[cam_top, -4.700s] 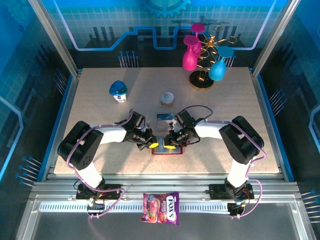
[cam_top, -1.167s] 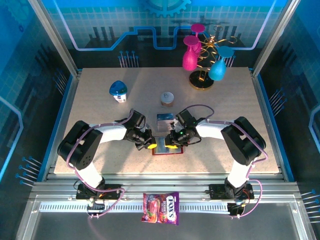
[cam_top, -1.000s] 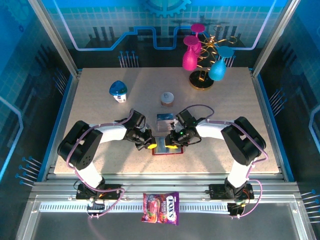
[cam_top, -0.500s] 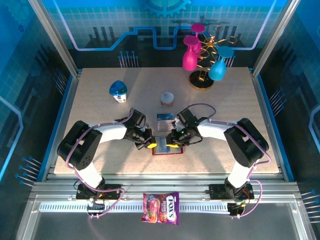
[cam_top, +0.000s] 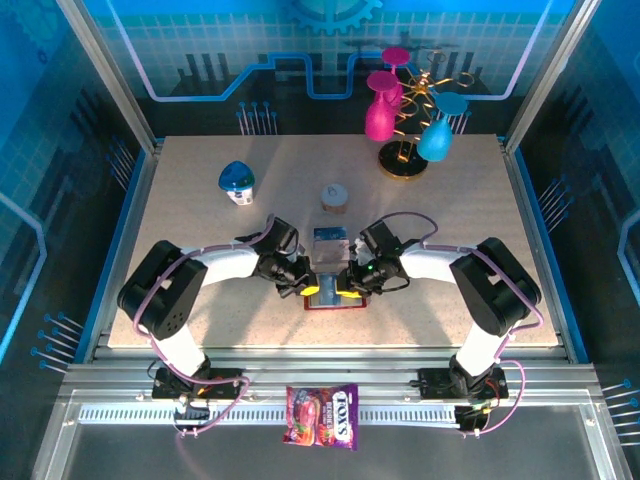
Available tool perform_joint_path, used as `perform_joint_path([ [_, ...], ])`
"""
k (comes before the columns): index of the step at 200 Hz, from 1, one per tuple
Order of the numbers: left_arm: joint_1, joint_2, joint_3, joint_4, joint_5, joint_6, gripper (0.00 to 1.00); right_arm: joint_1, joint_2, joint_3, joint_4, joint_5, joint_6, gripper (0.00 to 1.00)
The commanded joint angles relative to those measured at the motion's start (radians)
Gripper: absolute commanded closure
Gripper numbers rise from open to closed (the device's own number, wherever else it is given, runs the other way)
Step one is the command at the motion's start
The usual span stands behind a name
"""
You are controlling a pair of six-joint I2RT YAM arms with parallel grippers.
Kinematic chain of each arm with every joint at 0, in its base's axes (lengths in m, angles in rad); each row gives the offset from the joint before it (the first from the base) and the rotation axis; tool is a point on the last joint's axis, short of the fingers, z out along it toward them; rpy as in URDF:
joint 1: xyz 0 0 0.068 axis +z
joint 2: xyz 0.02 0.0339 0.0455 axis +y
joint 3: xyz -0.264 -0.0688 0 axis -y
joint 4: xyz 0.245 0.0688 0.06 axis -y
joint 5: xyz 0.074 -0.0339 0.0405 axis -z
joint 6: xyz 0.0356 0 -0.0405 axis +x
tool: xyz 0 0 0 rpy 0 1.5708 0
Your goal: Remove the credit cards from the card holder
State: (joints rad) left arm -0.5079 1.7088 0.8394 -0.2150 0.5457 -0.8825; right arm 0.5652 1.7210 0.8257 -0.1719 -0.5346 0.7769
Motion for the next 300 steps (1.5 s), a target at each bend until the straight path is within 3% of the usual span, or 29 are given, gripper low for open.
perform_joint_path([
  [1, -0.007, 0.025, 0.012, -0.05, -0.016, 0.033, 0.99, -0.017, 0.0, -0.026, 0.037, -0.035, 0.019, 0.74],
  [245, -0.007, 0.055, 0.012, -0.081, -0.034, 0.054, 1.0, -0.042, 0.06, -0.082, 0.187, -0.121, 0.08, 0.77],
  [300, -0.007, 0.054, 0.012, -0.084, -0.036, 0.054, 1.0, -0.046, 0.047, -0.121, 0.291, -0.151, 0.128, 0.81],
])
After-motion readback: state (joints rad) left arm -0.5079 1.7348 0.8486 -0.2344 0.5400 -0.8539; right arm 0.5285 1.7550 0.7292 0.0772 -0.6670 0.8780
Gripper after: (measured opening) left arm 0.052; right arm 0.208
